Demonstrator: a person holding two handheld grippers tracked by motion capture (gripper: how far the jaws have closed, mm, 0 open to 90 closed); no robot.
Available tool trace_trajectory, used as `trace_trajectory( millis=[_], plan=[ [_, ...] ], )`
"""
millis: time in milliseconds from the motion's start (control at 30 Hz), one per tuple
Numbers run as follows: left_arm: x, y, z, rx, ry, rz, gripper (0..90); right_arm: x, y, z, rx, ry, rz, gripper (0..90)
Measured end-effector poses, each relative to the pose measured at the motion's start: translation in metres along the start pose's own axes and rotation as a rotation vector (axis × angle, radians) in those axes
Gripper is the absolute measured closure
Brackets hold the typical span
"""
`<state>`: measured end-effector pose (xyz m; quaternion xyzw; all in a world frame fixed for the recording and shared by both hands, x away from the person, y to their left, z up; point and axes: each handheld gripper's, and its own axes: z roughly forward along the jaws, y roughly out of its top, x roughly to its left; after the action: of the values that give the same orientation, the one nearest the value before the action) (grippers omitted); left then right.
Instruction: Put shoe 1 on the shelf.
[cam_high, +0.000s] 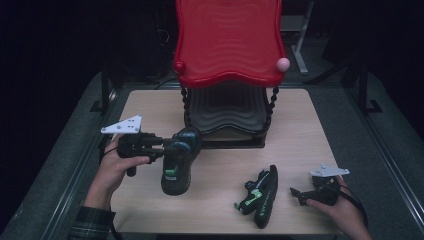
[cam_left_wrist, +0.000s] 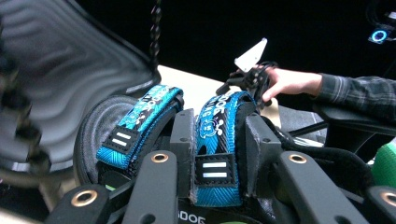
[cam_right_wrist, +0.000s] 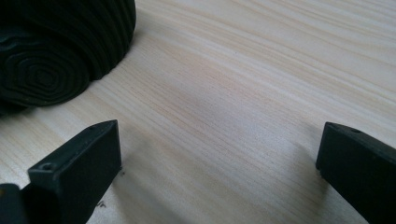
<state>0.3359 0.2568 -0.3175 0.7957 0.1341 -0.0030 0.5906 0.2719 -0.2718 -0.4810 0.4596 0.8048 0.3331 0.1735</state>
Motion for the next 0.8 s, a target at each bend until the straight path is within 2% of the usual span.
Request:
trace_trajectory(
  millis=[267,533,800],
  plan=[
    [-0.003,0.031,0.018,-0.037,-0.055,0.044,68.5,0.0,0.0,0.0,0.0,0.001,0.001,0.0],
    [-0.006,0.062,0.03,-0.043,-0.092,0.095,68.6,0.0,0.0,0.0,0.0,0.001,0.0,0.0],
    [-0.009,0.106,0.041,-0.056,-0.117,0.162,68.6,0.0,0.0,0.0,0.0,0.0,0.0,0.0]
  ],
)
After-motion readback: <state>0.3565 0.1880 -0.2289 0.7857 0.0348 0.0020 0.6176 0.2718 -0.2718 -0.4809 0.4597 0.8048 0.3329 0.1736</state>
